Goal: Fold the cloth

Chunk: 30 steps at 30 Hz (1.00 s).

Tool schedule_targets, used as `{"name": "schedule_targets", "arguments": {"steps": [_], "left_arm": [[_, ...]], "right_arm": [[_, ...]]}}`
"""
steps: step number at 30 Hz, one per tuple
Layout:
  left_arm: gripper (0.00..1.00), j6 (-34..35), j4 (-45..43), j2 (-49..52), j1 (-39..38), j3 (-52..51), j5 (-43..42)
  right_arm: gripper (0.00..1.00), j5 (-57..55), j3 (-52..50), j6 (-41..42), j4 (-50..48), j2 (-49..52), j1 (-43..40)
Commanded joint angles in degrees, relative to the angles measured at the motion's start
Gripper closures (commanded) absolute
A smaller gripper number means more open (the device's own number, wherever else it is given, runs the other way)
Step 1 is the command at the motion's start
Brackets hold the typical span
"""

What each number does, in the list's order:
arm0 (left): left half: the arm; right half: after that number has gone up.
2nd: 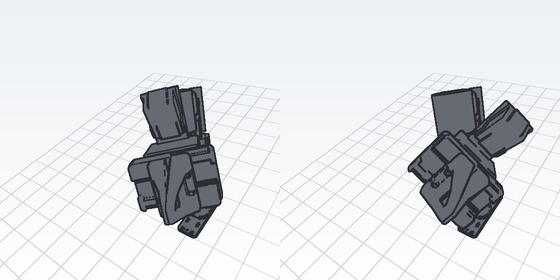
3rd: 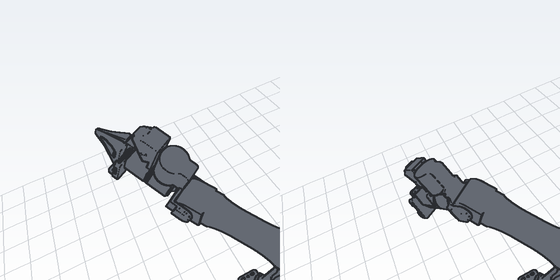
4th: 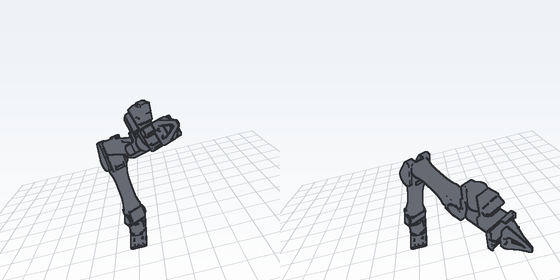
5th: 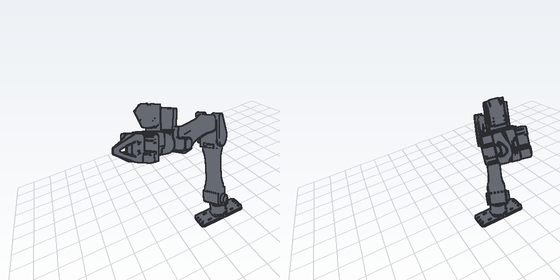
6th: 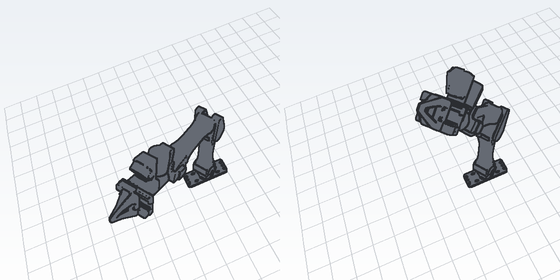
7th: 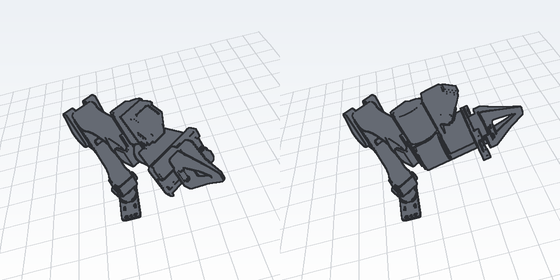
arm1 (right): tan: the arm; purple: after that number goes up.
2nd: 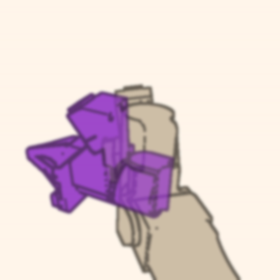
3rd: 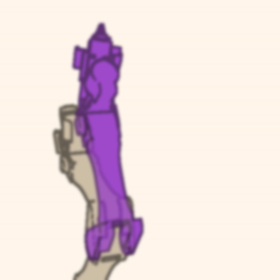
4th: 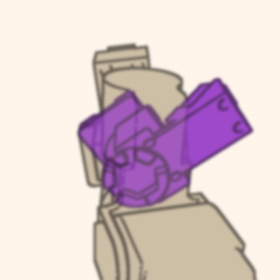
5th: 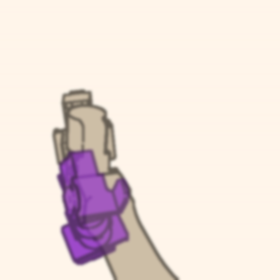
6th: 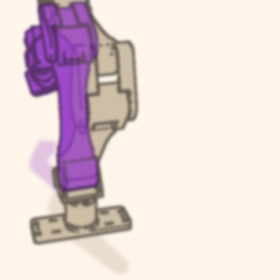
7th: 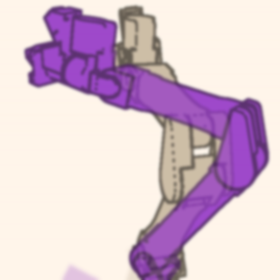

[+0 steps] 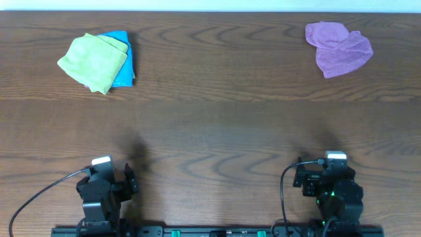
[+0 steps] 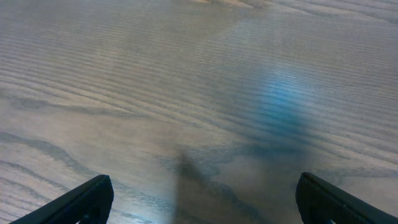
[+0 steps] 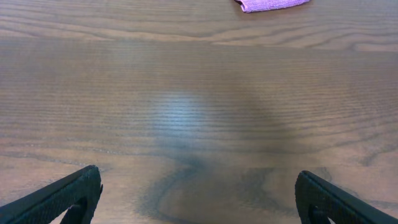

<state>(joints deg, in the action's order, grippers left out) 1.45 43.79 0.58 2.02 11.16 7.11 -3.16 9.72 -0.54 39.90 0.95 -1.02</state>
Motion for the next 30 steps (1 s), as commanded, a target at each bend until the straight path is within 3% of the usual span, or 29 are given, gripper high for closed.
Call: {"name": "schedule_targets", "arguments": {"steps": [1, 30], "left_arm": [[0.05, -0.39, 0.98, -0.37, -0.28, -1.29, 0.79], [0.05, -0.39, 1.01, -0.37, -0.28, -1.29, 0.79]], "right_arm": [[0.01, 0.46, -0.61, -0.61, 0.37, -0.66, -0.42], [0.01, -1.7, 1.42, 0.94, -1.16, 1.81, -1.68]]}}
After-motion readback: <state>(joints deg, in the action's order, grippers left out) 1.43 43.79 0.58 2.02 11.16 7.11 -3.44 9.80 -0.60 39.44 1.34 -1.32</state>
